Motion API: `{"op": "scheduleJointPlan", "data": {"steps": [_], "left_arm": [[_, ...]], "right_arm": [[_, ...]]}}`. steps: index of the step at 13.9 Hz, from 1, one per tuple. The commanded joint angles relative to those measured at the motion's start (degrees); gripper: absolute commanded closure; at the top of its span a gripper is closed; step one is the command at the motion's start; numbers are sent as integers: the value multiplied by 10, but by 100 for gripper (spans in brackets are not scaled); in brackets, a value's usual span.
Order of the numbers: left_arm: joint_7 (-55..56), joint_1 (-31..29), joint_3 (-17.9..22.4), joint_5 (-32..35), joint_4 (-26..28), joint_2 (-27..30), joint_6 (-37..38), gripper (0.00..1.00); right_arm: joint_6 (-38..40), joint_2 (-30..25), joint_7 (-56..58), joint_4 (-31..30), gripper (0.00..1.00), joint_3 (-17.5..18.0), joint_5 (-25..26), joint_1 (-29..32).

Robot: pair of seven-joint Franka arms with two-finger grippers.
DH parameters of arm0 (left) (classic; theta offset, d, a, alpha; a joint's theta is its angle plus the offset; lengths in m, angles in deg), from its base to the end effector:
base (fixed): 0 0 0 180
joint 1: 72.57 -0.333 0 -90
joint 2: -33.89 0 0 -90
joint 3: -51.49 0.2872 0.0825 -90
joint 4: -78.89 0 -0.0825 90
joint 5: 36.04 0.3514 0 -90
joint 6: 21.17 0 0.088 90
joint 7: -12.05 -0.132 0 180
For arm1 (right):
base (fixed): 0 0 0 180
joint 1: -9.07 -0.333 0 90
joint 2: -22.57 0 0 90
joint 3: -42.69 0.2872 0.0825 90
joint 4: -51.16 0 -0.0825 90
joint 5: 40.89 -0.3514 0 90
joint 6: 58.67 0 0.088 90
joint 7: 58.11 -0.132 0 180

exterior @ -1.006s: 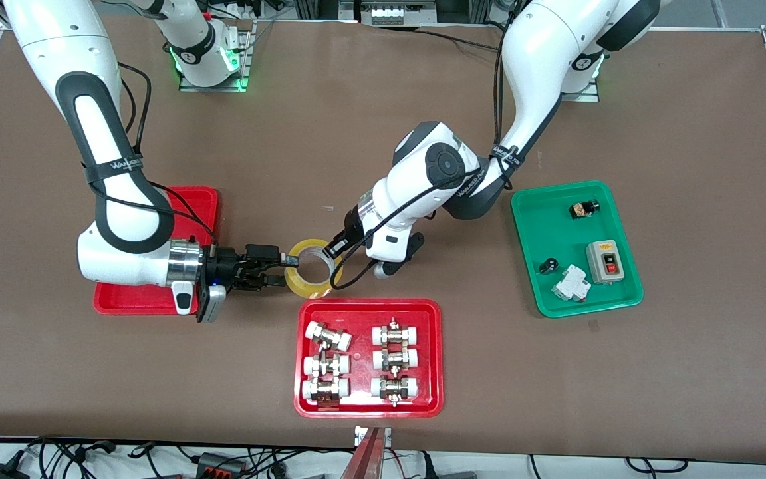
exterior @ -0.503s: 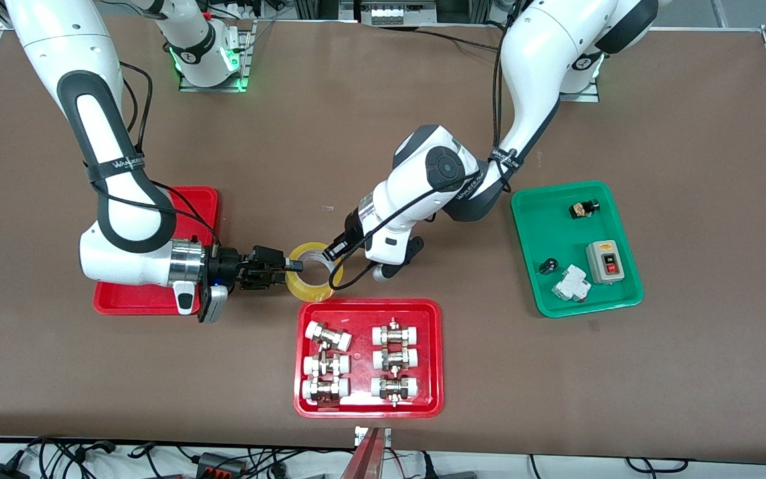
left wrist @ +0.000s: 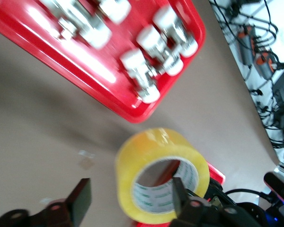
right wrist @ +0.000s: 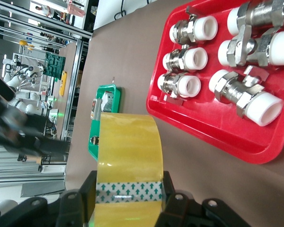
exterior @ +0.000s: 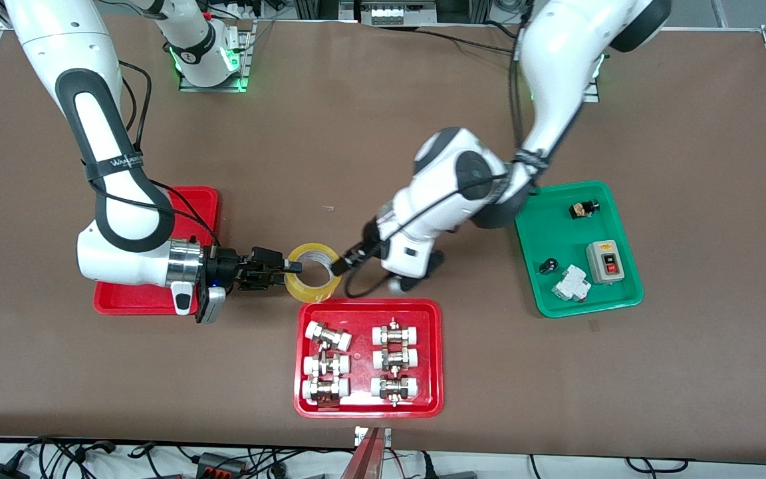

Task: Left arm passes tape to right arm into tray
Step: 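Carry the tape into the red tray while the left gripper withdraws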

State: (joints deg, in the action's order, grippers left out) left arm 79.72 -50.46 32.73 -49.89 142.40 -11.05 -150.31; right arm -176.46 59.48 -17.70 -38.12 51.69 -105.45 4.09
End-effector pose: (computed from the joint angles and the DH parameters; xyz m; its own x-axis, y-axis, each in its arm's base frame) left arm 0.6081 -0.4377 0.3759 0.7641 0.5764 -0.2898 0.6391 -0.6148 0.4621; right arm 0.6338 0.2130 0.2743 0.9690 0.1470 0.1987 0.2456 -0.4823 -0.8409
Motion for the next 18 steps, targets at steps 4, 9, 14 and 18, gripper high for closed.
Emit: {"op": "scheduleJointPlan", "data": {"steps": [4,9,14,18], "left_arm": [[-14,-66,6,143,14,94,220,0],[-172,-139,3,224,11,167,401,0],[-467,-231,3,288,11,208,509,0],[-492,-261,1,284,120,279,485,0]], "right_arm": [[109,-18,-11,-5,100,-5,103,87],[216,-6,31,-5,100,-5,245,203],[221,34,138,-5,100,-5,330,271],[193,48,142,-5,75,-5,396,277]]}}
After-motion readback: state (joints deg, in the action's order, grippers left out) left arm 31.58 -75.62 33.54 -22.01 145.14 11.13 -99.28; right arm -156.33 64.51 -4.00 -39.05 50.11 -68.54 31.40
